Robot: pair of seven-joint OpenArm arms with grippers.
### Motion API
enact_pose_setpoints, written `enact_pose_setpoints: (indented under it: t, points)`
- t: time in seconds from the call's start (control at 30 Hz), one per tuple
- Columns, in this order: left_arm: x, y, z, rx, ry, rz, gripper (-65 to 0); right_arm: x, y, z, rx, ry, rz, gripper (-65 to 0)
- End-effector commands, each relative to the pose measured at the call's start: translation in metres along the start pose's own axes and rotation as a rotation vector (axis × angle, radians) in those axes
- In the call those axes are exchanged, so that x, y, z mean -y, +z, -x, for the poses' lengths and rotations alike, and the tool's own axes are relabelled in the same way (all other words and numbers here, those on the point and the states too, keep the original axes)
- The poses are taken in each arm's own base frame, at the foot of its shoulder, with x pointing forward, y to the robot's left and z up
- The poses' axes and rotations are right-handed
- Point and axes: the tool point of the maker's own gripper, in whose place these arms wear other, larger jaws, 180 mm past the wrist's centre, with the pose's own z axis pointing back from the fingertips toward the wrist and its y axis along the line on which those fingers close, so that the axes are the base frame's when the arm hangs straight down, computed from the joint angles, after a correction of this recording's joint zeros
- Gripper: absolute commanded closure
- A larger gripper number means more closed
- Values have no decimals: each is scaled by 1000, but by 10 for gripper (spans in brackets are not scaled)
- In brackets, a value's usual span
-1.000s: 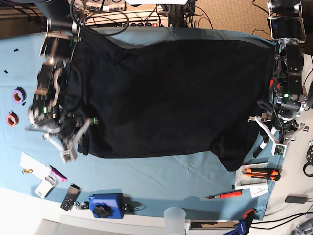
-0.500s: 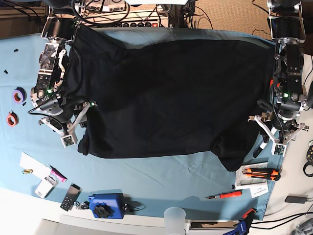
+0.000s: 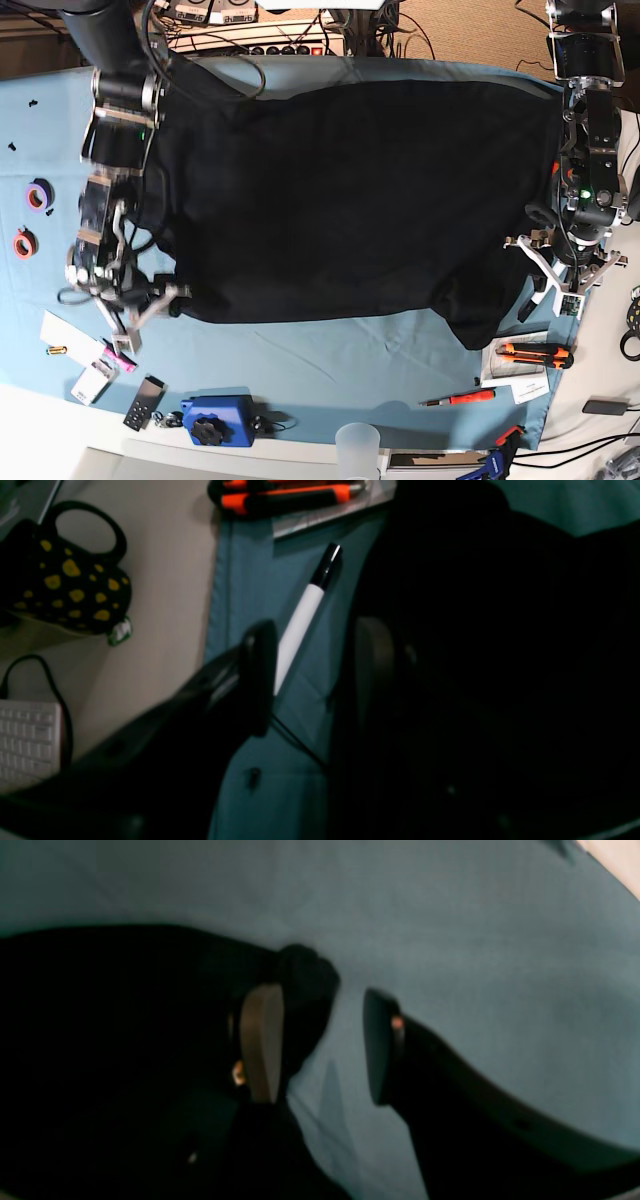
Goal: Layout the t-shirt on the table in an organized manner, then fold the t-shirt properly
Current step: 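Drag the grasped shirt edge with the right gripper away from the left gripper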
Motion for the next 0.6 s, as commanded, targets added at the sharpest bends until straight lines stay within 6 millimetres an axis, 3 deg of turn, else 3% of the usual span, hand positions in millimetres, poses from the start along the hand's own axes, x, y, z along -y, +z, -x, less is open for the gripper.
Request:
enact_pose_setpoints:
  t: [0.0,0.1,0.23,0.43,0.5,0.57]
  points:
    - [-9,3,-19,60,-9,-22,-265,-2,2,-27,61,3,-7,-262]
    - [-7,3,-19,60,-6,-19,-265,0,-12,-28,42,-7,24,-262]
    - [-7,3,-19,60,-4,-19,-265,-7,-27,-12,-24,-28,12,-262]
    - [-7,3,-19,60,-4,-18,-265,-21,-34,8,-68,-36,-15,-256]
    - [-7,3,-19,60,-4,-19,-265,-23,-35,14,-86,-36,-18,-169]
    - [-7,3,-19,60,-4,-19,-265,-23,-34,22,-134,-36,-19,-23]
